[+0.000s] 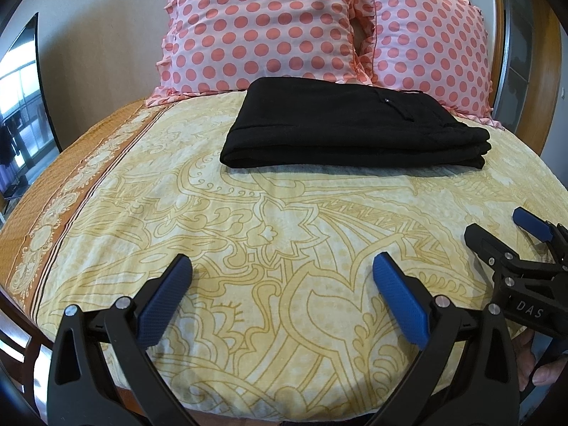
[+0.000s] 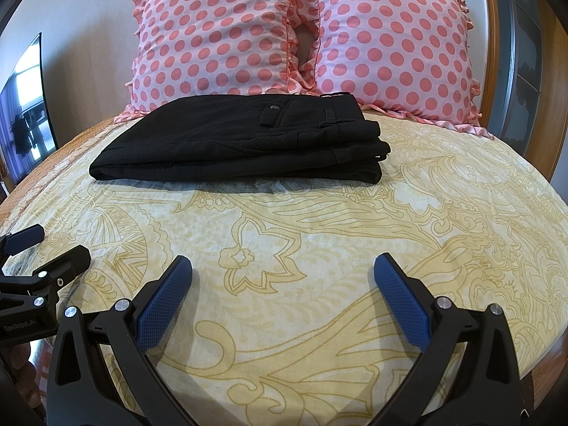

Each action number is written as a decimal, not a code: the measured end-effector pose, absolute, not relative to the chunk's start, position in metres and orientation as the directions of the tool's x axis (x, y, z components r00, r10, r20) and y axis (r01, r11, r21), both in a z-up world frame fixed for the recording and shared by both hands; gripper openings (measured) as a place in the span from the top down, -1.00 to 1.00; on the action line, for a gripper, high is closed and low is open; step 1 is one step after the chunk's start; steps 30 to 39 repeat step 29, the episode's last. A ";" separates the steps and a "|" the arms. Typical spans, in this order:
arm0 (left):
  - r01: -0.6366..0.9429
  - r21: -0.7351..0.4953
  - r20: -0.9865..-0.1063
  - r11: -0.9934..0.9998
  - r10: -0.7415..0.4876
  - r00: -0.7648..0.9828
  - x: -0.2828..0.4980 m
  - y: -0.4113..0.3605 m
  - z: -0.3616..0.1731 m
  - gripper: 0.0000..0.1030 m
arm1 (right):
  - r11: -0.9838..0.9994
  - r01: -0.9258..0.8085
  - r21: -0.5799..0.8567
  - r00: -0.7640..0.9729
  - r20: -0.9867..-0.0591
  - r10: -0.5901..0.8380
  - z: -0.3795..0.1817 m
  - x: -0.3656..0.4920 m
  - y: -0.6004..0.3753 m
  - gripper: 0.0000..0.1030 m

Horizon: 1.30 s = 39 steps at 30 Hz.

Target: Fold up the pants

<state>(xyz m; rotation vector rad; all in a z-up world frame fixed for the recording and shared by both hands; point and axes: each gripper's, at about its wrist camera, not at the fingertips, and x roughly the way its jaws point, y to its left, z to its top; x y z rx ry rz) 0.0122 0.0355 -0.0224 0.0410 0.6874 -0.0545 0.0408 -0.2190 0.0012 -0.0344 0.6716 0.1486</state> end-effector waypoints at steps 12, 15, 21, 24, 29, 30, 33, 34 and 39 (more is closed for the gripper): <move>0.055 0.017 -0.634 0.998 -0.032 0.773 0.011 0.036 -0.023 -0.97 | 0.989 -0.149 0.016 0.772 -0.623 0.127 0.001 0.041 -0.219 -0.97; 0.050 0.016 -0.639 0.999 -0.028 0.768 0.013 0.037 -0.022 -0.97 | 0.989 -0.149 0.016 0.772 -0.623 0.127 0.001 0.041 -0.219 -0.97; 0.047 0.018 -0.640 0.999 -0.024 0.768 0.014 0.037 -0.021 -0.97 | 0.989 -0.149 0.017 0.772 -0.623 0.127 0.001 0.041 -0.219 -0.97; 0.047 0.018 -0.642 0.999 -0.024 0.766 0.014 0.037 -0.021 -0.97 | 0.989 -0.149 0.017 0.772 -0.623 0.127 0.001 0.041 -0.219 -0.97; 0.046 0.018 -0.643 0.999 -0.024 0.766 0.015 0.036 -0.021 -0.97 | 0.989 -0.150 0.017 0.772 -0.623 0.127 0.001 0.041 -0.219 -0.97; 0.046 0.018 -0.643 0.999 -0.024 0.766 0.015 0.036 -0.021 -0.97 | 0.989 -0.150 0.017 0.772 -0.623 0.127 0.001 0.041 -0.219 -0.97; 0.046 0.018 -0.643 0.999 -0.024 0.766 0.015 0.036 -0.021 -0.97 | 0.989 -0.150 0.017 0.772 -0.623 0.127 0.001 0.041 -0.219 -0.97; 0.046 0.018 -0.643 0.999 -0.024 0.766 0.015 0.036 -0.021 -0.97 | 0.989 -0.150 0.017 0.772 -0.623 0.127 0.001 0.041 -0.219 -0.97; 0.046 0.018 -0.643 0.999 -0.024 0.766 0.015 0.036 -0.021 -0.97 | 0.989 -0.150 0.017 0.772 -0.623 0.127 0.001 0.041 -0.219 -0.97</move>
